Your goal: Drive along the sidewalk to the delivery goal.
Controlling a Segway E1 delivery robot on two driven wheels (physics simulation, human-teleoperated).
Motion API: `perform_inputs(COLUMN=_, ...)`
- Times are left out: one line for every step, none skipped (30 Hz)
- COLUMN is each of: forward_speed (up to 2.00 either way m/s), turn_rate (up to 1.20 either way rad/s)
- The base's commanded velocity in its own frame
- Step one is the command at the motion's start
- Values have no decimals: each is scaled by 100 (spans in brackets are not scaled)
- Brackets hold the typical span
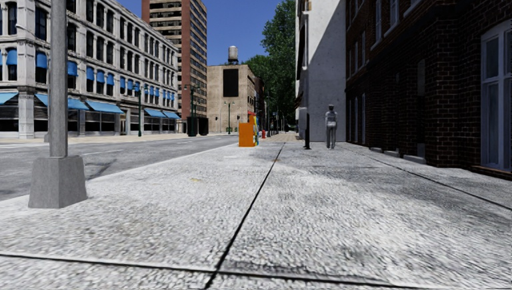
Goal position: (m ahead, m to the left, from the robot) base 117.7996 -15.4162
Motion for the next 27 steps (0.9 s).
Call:
perform_inputs(forward_speed=200, turn_rate=-79)
perform_inputs(forward_speed=200, turn_rate=-101)
perform_inputs(forward_speed=200, turn_rate=-110)
perform_inputs(forward_speed=200, turn_rate=-110)
perform_inputs(forward_speed=200, turn_rate=-103)
perform_inputs(forward_speed=200, turn_rate=-103)
perform_inputs(forward_speed=200, turn_rate=0)
perform_inputs(forward_speed=200, turn_rate=0)
perform_inputs(forward_speed=200, turn_rate=0)
perform_inputs(forward_speed=200, turn_rate=0)
perform_inputs(forward_speed=200, turn_rate=0)
perform_inputs(forward_speed=200, turn_rate=0)
perform_inputs(forward_speed=200, turn_rate=0)
perform_inputs(forward_speed=200, turn_rate=0)
perform_inputs(forward_speed=200, turn_rate=0)
perform_inputs(forward_speed=200, turn_rate=0)
perform_inputs(forward_speed=200, turn_rate=0)
perform_inputs(forward_speed=200, turn_rate=0)
perform_inputs(forward_speed=200, turn_rate=0)
perform_inputs(forward_speed=200, turn_rate=0)
perform_inputs(forward_speed=200, turn_rate=0)
perform_inputs(forward_speed=200, turn_rate=0)
perform_inputs(forward_speed=200, turn_rate=0)
perform_inputs(forward_speed=200, turn_rate=0)
perform_inputs(forward_speed=200, turn_rate=0)
perform_inputs(forward_speed=200, turn_rate=0)
perform_inputs(forward_speed=200, turn_rate=-31)
